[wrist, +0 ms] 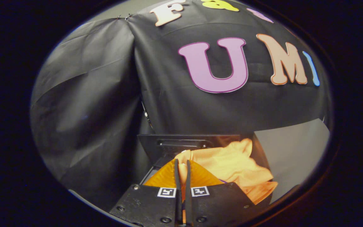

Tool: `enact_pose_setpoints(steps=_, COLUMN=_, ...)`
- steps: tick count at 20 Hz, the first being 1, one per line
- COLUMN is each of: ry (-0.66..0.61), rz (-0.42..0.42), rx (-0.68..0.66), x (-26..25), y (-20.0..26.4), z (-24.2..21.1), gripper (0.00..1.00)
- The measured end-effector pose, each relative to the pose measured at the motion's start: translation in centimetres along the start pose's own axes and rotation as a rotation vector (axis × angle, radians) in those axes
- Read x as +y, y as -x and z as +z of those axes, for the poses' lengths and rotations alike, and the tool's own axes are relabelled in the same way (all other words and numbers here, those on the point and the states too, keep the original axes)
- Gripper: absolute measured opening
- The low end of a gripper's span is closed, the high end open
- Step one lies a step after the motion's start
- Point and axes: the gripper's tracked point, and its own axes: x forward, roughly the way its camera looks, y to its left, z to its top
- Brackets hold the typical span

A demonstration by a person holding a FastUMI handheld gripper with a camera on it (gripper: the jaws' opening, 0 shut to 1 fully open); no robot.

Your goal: Put the clothes into the washing machine and then close the washing machine lid.

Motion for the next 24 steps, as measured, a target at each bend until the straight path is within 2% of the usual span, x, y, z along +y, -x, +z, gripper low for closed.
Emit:
enact_pose_setpoints(steps=3, ry=0.055, rz=0.007, rx=0.032, x=1.3, y=-2.0, z=-1.3, gripper=0.03)
enact_pose_setpoints(steps=5, ry=0.046, rz=0.04, rx=0.035, x=2.9, y=-3.5, z=-2.0, gripper=0.03)
enact_pose_setpoints(steps=10, ry=0.072, rz=0.039, rx=0.023, x=4.4, y=-6.4, z=-2.7, gripper=0.04)
enact_pose_setpoints(steps=13, ry=0.088, rz=-0.039, rx=0.036, x=3.0, y=-7.3, z=-3.4, gripper=0.04)
enact_pose_setpoints(steps=16, ry=0.105, rz=-0.148, rx=0.049, x=-0.5, y=-7.7, z=-4.3, gripper=0.12)
enact_pose_setpoints(steps=17, ry=0.11, rz=-0.161, rx=0.046, x=-1.0, y=-7.6, z=-4.7, gripper=0.15)
enact_pose_setpoints(steps=18, ry=0.119, rz=-0.186, rx=0.031, x=-1.8, y=-7.2, z=-4.5, gripper=0.24)
enact_pose_setpoints(steps=23, ry=0.102, rz=-0.156, rx=-0.022, x=-1.3, y=-5.2, z=-4.4, gripper=0.96)
enact_pose_setpoints(steps=24, ry=0.105, rz=-0.144, rx=-0.035, x=-0.9, y=-4.7, z=-4.1, gripper=0.96)
